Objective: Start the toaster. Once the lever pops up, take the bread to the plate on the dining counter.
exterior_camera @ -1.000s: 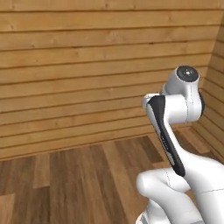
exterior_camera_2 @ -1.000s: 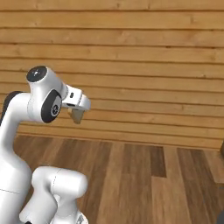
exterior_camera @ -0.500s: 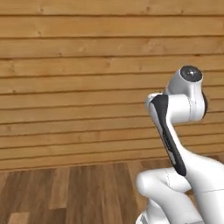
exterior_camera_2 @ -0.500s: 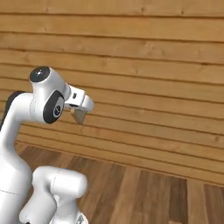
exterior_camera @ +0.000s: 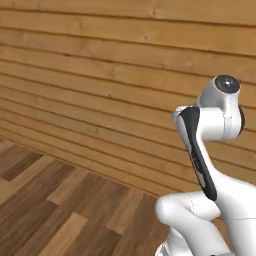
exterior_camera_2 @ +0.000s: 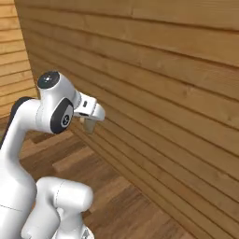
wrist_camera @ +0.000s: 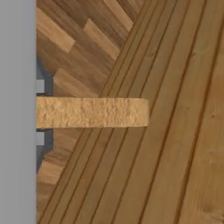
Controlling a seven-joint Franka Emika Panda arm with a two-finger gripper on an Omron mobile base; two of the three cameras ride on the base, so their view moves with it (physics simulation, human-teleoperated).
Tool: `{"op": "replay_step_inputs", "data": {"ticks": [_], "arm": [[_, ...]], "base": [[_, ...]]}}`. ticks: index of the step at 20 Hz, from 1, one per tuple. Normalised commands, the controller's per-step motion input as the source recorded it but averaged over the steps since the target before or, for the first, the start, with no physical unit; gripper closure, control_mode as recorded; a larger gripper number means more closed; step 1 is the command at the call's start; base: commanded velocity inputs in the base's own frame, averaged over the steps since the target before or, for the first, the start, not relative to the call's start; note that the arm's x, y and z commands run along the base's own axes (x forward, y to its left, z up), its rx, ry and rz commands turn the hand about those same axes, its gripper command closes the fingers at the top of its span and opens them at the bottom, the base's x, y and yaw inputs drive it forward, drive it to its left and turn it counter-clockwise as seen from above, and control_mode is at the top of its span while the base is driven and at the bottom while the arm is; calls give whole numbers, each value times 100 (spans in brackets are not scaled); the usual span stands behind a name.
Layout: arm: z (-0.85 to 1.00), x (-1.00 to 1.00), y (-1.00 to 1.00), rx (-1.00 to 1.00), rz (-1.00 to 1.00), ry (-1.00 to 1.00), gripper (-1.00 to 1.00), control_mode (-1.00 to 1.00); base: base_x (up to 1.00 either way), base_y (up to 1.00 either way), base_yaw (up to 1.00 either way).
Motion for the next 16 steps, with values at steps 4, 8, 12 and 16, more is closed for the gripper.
{"op": "replay_step_inputs", "data": {"ticks": [4,8,12,16], "arm": [[0,0,0,0,0,0,100,100],[0,0,0,0,0,0,100,100],[0,0,0,0,0,0,100,100],[0,0,0,0,0,0,100,100]], "base": [[42,0,91],[39,0,100],[48,0,99],[64,-12,96]]}}
